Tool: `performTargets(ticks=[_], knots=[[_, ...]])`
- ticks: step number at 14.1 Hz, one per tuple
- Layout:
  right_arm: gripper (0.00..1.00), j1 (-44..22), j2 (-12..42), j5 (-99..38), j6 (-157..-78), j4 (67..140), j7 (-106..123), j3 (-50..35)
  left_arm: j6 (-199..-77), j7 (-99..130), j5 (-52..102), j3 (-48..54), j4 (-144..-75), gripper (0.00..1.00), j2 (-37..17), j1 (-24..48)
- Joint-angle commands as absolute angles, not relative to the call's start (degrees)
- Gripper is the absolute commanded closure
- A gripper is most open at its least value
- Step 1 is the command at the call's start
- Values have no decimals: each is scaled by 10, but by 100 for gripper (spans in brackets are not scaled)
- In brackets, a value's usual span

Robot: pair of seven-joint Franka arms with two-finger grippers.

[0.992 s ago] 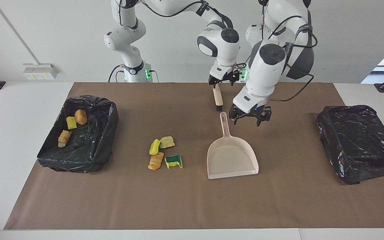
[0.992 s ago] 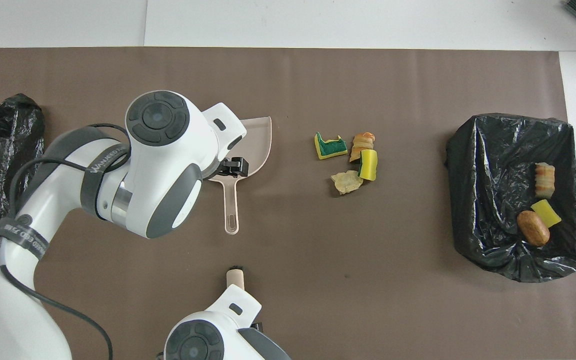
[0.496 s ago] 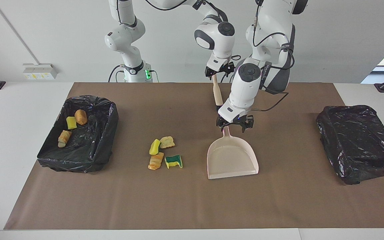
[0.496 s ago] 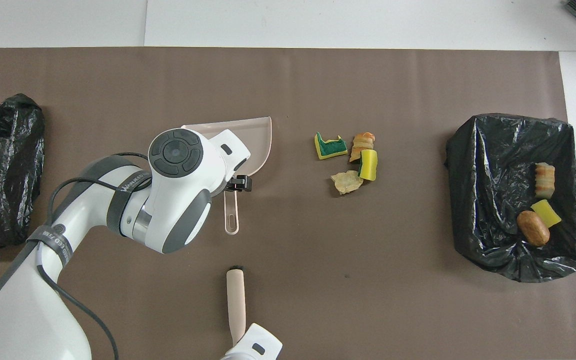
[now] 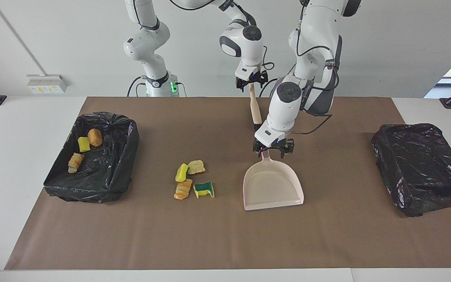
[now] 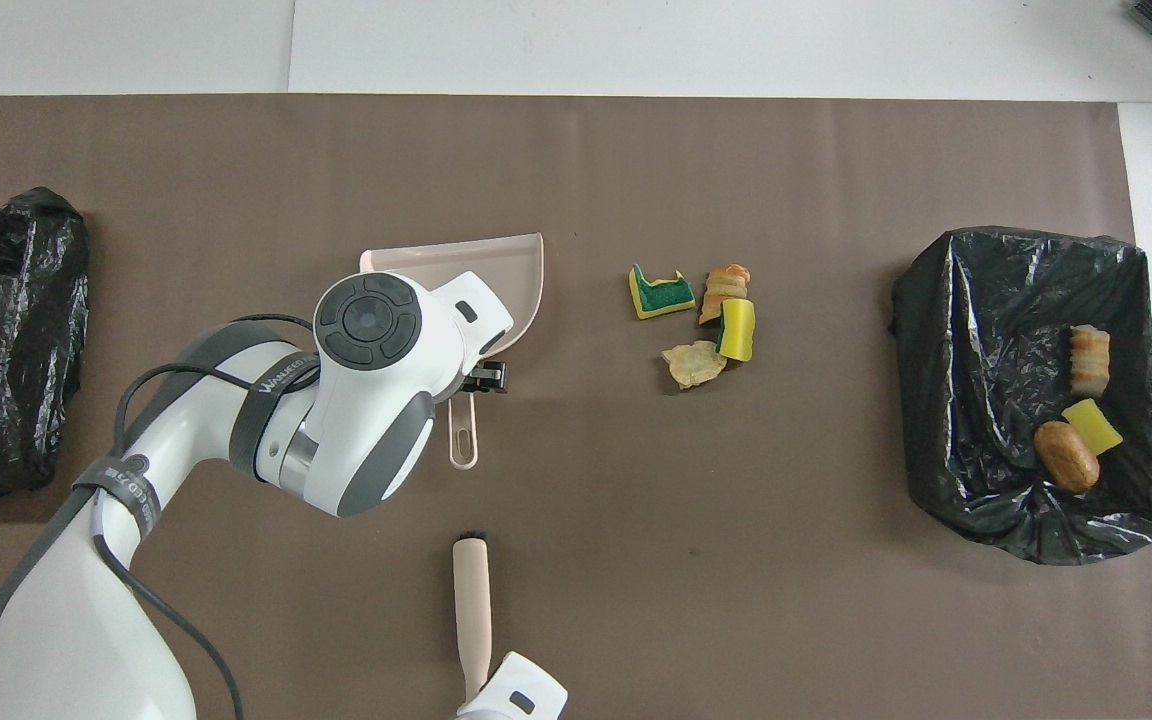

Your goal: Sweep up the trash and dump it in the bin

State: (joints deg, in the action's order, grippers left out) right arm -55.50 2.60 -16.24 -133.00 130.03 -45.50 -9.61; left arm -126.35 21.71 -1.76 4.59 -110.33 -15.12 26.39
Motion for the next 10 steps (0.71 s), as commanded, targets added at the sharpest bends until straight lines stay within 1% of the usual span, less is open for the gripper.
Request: performTargets(ticks=[1, 2, 5, 6, 7, 9, 10], knots=[[84, -569, 16, -175, -1351, 1318, -454, -96, -1281, 201, -25, 39, -1142, 17, -129, 278], [100, -570, 14, -175, -1351, 1320, -456, -96, -1281, 201, -25, 39, -1142, 22, -128, 277], [100, -568, 20, -170, -1352, 1314, -455, -95, -1280, 192, -25, 39, -1143, 26, -128, 277], [100, -567, 21, -166, -1344, 1307, -457, -94, -1280, 192, -24, 38, -1143, 35, -128, 277], [100, -563, 20, -164, -1333, 1303, -457, -93, -1279, 192, -24, 39, -1143, 47, -128, 277], [100, -562, 4, -162, -1285, 1298, -462, -87, -1278, 191, -24, 39, -1143, 83, -127, 277], [100, -550, -16, -156, -1260, 1297, -462, -86, -1278, 191, -24, 38, -1141, 91, -129, 277]])
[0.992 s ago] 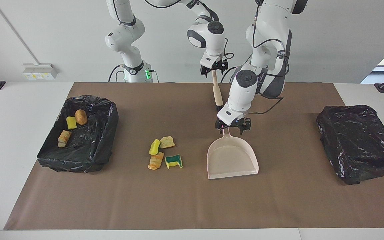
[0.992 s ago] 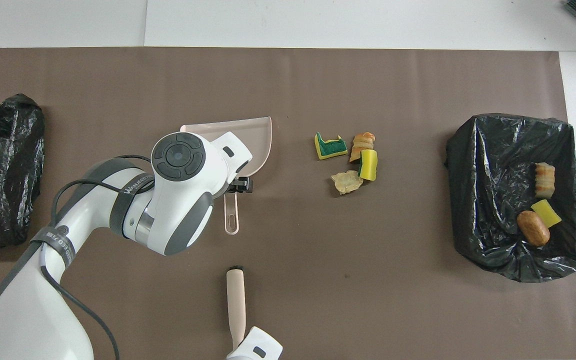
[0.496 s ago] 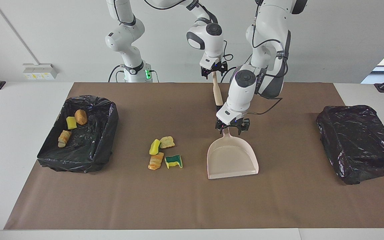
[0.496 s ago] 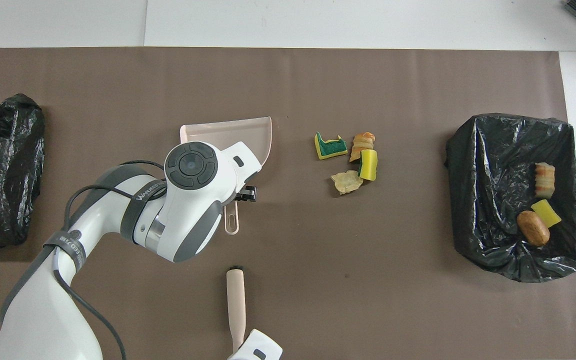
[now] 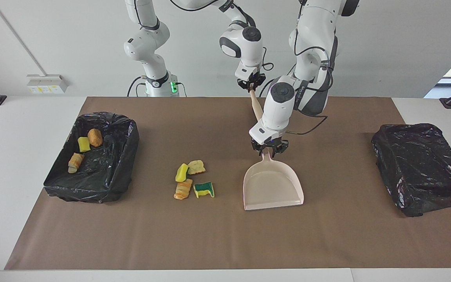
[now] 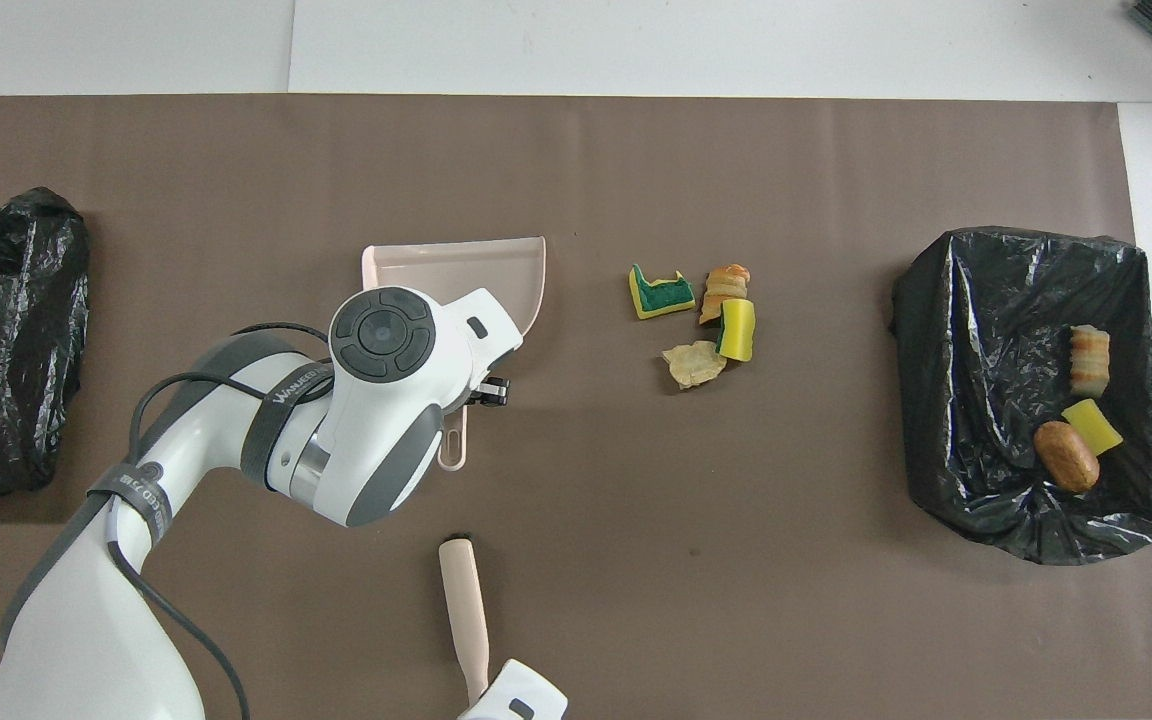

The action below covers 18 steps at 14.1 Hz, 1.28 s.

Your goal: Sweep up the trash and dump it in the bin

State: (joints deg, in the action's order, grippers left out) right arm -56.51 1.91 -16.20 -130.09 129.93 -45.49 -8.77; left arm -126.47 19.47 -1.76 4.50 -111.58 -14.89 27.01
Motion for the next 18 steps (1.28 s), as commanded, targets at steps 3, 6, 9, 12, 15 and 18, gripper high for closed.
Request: performTargets(ticks=[3, 6, 9, 12, 15, 18], knots=[[100, -499, -97, -135, -1139, 1296, -454, -88, -1250, 116, -25, 35, -1124, 100, -127, 268], [100, -429, -153, -113, -1041, 1296, -404, -88, -1173, -60, -30, 30, -1086, 100, -118, 233], [100, -363, -154, -61, -1005, 1287, -363, -89, -1165, -232, -49, 30, -1063, 100, -123, 202], [100, -275, -116, 21, -1013, 1268, -293, -90, -1172, -431, -66, 30, -1047, 100, -132, 185], [100, -180, -55, 100, -1034, 1217, -195, -90, -1161, -472, -85, 31, -979, 100, -176, 192], [100, -142, 39, 162, -1056, 1134, -171, -90, -1147, -484, -104, 35, -946, 100, -207, 192]])
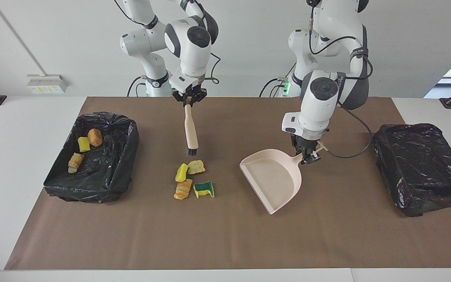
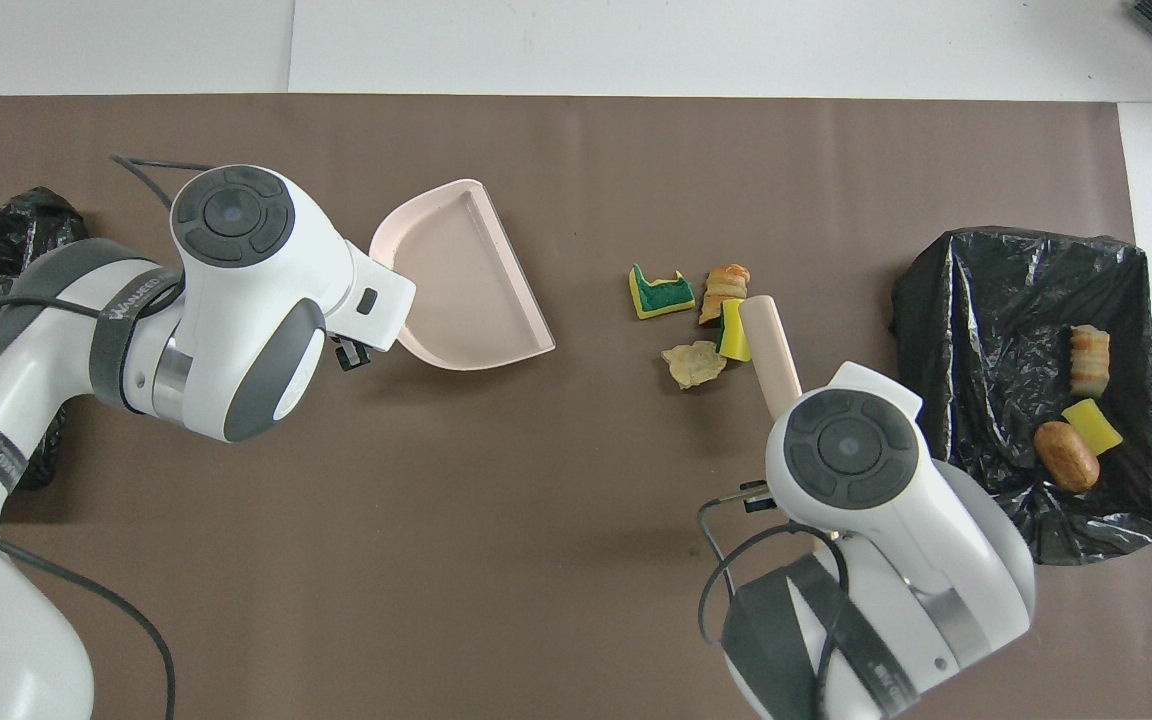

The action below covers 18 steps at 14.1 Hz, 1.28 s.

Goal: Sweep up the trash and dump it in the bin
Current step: 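Sweep the remaining trash into the dustpan with the right gripper's brush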

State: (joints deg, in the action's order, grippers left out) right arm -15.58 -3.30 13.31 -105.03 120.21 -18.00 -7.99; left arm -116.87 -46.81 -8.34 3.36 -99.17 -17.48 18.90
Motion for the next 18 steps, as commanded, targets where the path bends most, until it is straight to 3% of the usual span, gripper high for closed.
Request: performTargets(ticks=[1, 6, 9, 18], knots=[[100, -134, 58, 170, -1074, 1128, -171, -90, -1149, -492, -105, 37, -941, 100, -216, 192], [100, -102, 88, 194, -1139, 1146, -174, -91, -1166, -490, -113, 37, -970, 100, -211, 221], [100, -101, 88, 178, -1140, 1172, -194, -92, -1136, -488, -115, 37, -997, 100, -192, 239], [100, -156, 105, -11, -1150, 1187, -188, -95, -1172, -458, -169, 36, -1066, 100, -157, 251]])
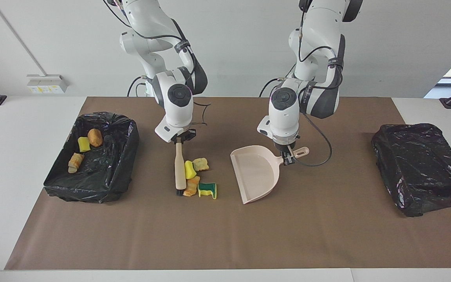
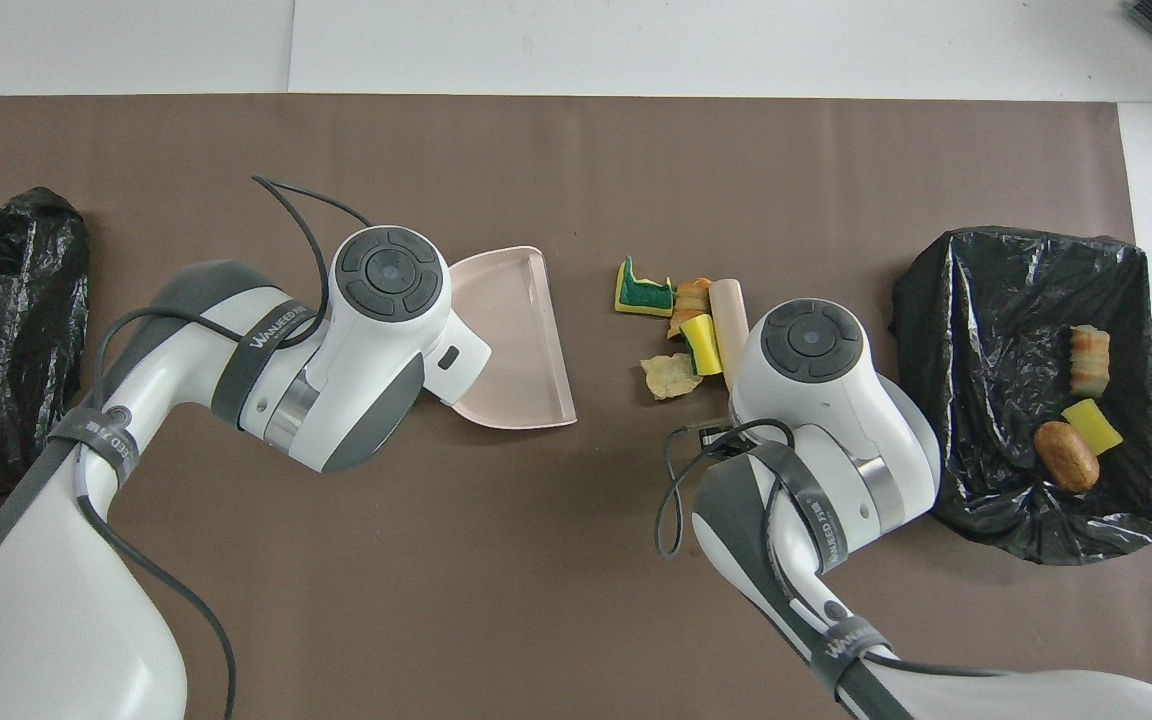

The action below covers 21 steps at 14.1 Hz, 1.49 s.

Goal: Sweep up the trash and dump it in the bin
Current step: 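Sweep the remaining trash into the dustpan with the right gripper's brush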

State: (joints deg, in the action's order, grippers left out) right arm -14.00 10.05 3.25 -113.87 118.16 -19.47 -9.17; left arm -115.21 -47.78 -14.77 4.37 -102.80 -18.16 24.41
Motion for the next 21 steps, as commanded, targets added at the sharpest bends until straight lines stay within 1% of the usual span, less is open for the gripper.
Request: performTargets(ticks=[1, 6, 9, 12, 13, 15, 16, 17, 19, 21], knots=[[100, -170, 108, -39, -1151, 1185, -186, -95, -1177, -456, -169, 36, -1070, 100, -156, 250], [100, -212, 109, -179, -1172, 1180, -178, -98, -1190, -426, -168, 37, -1085, 100, -149, 247], [100, -236, 110, -276, -1176, 1166, -162, -98, -1222, -426, -168, 37, -1118, 100, -135, 246], [100, -248, 107, -300, -1164, 1137, -163, -98, -1225, -425, -167, 37, -1118, 100, -135, 242], [100, -244, 99, -299, -1145, 1126, -169, -97, -1226, -425, -167, 37, -1118, 100, -135, 239], [100, -236, 65, -280, -1103, 1122, -169, -89, -1226, -425, -166, 37, -1118, 100, -136, 237], [100, -227, 51, -239, -1082, 1122, -169, -87, -1227, -425, -165, 37, -1118, 100, -136, 233], [100, -222, 46, -180, -1066, 1121, -164, -88, -1226, -425, -164, 37, -1118, 100, -136, 230], [100, -216, 47, -92, -1064, 1121, -139, -87, -1225, -425, -163, 37, -1118, 100, -136, 229], [100, -176, 53, -31, -1070, 1121, -63, -88, -1223, -425, -163, 37, -1117, 100, -136, 229]])
